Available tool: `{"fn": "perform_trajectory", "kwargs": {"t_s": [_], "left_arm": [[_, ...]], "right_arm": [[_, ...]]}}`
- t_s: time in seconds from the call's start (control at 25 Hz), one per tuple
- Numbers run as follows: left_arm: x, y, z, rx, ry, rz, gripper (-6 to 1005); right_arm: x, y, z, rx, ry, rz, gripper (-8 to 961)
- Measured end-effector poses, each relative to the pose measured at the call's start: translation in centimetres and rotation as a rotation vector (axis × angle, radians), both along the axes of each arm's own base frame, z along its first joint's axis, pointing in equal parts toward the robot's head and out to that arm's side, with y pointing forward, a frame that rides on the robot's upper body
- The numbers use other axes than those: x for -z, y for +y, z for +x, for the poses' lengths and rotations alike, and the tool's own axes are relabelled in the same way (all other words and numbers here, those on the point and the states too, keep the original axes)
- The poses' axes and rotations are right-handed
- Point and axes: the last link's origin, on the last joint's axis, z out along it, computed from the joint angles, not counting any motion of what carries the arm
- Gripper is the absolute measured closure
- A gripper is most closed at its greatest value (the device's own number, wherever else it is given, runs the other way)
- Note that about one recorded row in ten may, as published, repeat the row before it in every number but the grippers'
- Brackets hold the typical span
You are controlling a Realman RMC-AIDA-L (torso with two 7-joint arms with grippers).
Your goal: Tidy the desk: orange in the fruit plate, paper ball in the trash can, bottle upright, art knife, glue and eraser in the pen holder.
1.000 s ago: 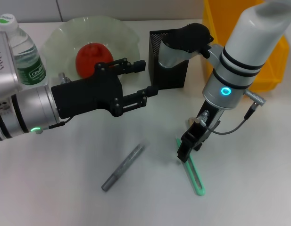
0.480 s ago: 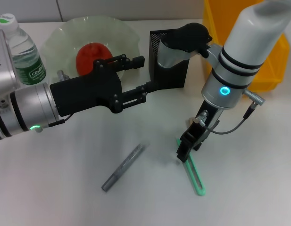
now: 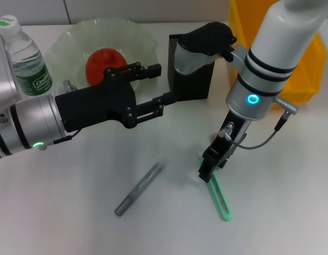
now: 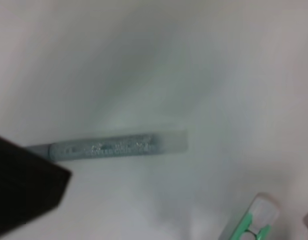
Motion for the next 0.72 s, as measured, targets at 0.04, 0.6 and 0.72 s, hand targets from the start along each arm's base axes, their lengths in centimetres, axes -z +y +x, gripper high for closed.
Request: {"fn": "perform_trajectory", "kwargs": {"t_s": [0.04,0.6,0.72], "left_arm": [[-0.01,0.00,0.00,0.000,0.000,0.000,375],[0.18,-0.01,0.06,0.002,0.000,-0.002,375],[0.22,0.01,0.08,0.005,0.001,-0.001,375]], "right_arm": [[0.01,0.00,0.07,0.001,0.002,0.002,375],[0.33,-0.12,0.10,-0.033,-0.007,-0.012,374],[0.36,0.01,-0.25,-0.049,-0.011,-0.014,375]]}}
